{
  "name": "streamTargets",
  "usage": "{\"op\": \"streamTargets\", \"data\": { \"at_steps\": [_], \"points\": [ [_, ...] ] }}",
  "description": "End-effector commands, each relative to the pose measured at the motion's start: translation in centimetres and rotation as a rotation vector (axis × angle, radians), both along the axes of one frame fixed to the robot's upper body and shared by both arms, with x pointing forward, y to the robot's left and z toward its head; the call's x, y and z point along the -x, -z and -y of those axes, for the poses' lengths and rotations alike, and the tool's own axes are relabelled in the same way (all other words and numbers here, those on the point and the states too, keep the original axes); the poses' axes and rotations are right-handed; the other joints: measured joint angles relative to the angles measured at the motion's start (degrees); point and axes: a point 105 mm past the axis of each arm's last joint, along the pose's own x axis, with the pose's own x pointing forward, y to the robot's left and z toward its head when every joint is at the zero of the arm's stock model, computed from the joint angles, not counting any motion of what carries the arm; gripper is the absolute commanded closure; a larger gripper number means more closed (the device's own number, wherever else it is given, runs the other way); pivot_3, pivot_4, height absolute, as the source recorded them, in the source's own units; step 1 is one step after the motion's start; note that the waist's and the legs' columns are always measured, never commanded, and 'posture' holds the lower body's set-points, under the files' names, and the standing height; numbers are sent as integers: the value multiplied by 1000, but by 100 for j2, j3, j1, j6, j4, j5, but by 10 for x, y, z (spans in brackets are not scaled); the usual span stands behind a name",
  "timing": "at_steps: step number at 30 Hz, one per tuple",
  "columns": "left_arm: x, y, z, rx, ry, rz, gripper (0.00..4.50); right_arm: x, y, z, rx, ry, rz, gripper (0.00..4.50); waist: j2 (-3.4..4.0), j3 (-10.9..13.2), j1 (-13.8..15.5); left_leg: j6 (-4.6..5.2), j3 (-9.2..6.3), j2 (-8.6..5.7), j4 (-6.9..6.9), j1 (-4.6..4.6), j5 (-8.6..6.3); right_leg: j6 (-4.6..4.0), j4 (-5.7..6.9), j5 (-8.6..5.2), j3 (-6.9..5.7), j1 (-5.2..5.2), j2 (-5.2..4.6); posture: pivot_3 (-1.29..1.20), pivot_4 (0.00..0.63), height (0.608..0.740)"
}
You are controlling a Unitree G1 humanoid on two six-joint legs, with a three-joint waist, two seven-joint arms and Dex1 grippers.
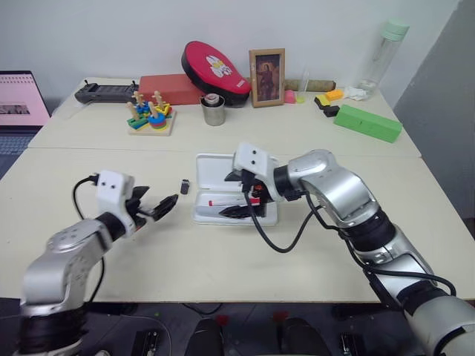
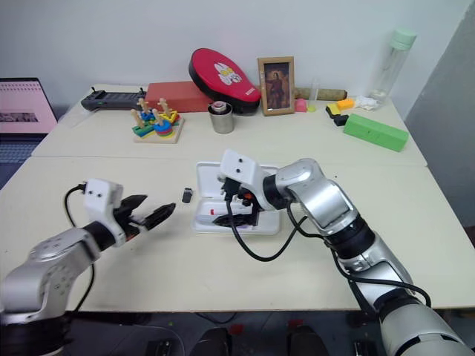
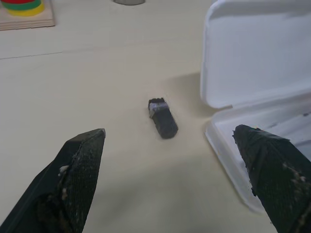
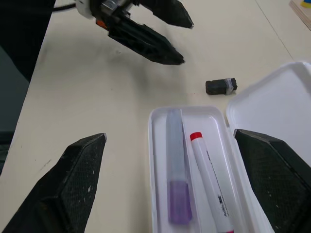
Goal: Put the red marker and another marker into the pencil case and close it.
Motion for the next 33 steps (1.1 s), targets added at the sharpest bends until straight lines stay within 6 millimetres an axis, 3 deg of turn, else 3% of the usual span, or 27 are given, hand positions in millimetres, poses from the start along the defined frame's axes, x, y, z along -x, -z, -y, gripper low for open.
{"op": "streamTargets", "data": {
  "at_steps": [1,7,17,33],
  "points": [
    [-9,-3,1,-25,-37,11,0,-1,-15,4,-51,34,33,34,-10,-6,-21,0,0,0,-1,0,0,0,0,0,0,0,0,0,150,740],
    [-31,8,5,-30,-104,-48,0,-7,-21,16,-88,122,31,34,-14,-9,-44,1,-1,0,-3,-3,0,-1,1,0,1,10,1,0,150,740],
    [-42,19,10,-79,-91,-90,0,-12,-23,25,-102,185,33,34,-17,-11,-49,1,-1,-1,-1,-3,1,0,0,0,2,12,1,0,150,740],
    [-23,6,19,-6,-37,-71,0,-12,-20,27,-98,194,18,34,-16,-11,-49,1,-1,-1,-1,-5,1,0,-2,0,2,13,0,0,150,740]
  ]
}}
